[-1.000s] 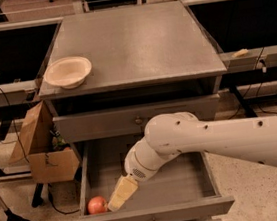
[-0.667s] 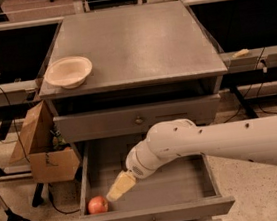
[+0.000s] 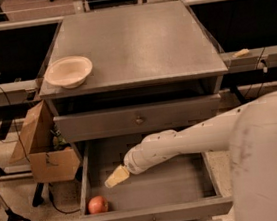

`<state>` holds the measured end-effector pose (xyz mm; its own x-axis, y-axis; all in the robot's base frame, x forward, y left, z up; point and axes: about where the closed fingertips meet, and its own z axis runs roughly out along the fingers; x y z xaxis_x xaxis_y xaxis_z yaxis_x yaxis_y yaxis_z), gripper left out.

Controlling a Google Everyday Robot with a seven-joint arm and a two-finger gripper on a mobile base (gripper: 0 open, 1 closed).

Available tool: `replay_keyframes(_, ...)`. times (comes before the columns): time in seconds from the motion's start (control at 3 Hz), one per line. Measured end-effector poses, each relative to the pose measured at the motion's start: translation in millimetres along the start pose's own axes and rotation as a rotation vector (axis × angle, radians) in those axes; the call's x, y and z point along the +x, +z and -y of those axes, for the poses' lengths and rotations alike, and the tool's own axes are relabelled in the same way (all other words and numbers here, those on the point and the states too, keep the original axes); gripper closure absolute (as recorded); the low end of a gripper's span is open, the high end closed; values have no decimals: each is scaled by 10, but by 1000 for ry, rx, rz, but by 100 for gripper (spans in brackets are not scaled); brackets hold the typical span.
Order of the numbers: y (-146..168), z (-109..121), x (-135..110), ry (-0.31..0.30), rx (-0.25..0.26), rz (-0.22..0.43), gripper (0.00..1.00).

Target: Pick apple from middle drawer and place on counter

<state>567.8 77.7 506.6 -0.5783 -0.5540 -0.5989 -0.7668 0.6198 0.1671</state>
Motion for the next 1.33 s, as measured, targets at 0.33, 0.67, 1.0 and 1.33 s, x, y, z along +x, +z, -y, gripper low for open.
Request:
replay_keyframes(0.33,384,236,281,83,16,2,0)
replay_keyframes(0.67,543,207,440,130,44,9,0)
replay_keyframes(1.0,544,205,440,130,44,9,0)
replay_keyframes(1.33,624,43,490,107,13,-11,0)
